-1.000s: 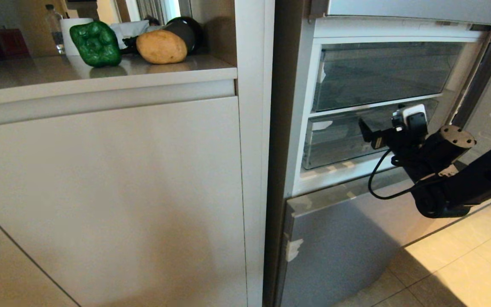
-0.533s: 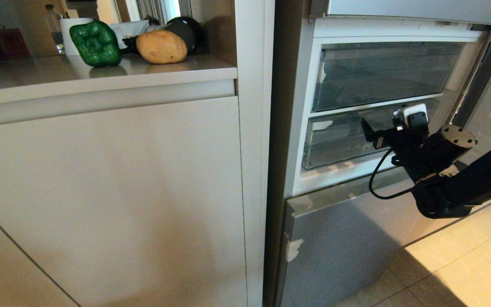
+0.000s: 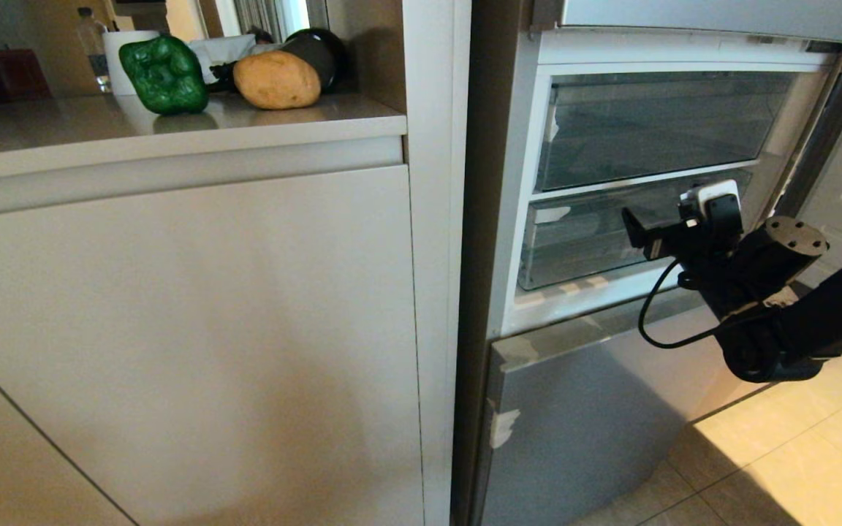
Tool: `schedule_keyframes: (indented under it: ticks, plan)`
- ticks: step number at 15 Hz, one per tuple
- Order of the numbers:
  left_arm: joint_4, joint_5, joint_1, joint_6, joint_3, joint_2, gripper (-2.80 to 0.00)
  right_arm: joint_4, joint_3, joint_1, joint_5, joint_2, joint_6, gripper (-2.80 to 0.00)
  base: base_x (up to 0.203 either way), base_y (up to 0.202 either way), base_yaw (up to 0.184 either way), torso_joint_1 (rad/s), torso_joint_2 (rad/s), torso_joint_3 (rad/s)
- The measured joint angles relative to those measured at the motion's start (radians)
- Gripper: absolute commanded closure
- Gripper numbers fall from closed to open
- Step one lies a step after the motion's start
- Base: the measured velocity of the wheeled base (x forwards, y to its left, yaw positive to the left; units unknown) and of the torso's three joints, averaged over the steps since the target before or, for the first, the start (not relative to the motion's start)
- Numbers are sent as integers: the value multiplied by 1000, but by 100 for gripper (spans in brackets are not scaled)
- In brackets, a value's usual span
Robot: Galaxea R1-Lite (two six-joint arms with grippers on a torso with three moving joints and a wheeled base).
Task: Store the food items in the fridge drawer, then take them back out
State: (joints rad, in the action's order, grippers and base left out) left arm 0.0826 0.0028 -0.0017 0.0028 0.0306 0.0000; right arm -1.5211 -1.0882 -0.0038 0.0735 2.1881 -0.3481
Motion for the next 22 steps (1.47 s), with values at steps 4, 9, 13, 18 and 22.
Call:
schedule_keyframes:
  ticks: [4, 9, 13, 18, 22]
  plan:
    - [0, 0, 0, 0, 0, 0, 0, -4, 73, 5, 0, -57, -2, -280, 0, 0, 0, 0, 0, 0]
    - [0, 0, 0, 0, 0, 0, 0, 0, 140, 11, 8, -104, 3, -280, 0, 0, 0, 0, 0, 0]
    - [0, 0, 0, 0, 0, 0, 0, 0, 170, 109, 7, -121, 48, -280, 0, 0, 0, 0, 0, 0]
    - [0, 0, 0, 0, 0, 0, 0, 5, 239, 319, -62, -111, 83, -280, 0, 0, 0, 0, 0, 0]
    - [0, 0, 0, 0, 0, 0, 0, 58, 297, 386, -81, -114, 161, -280, 0, 0, 0, 0, 0, 0]
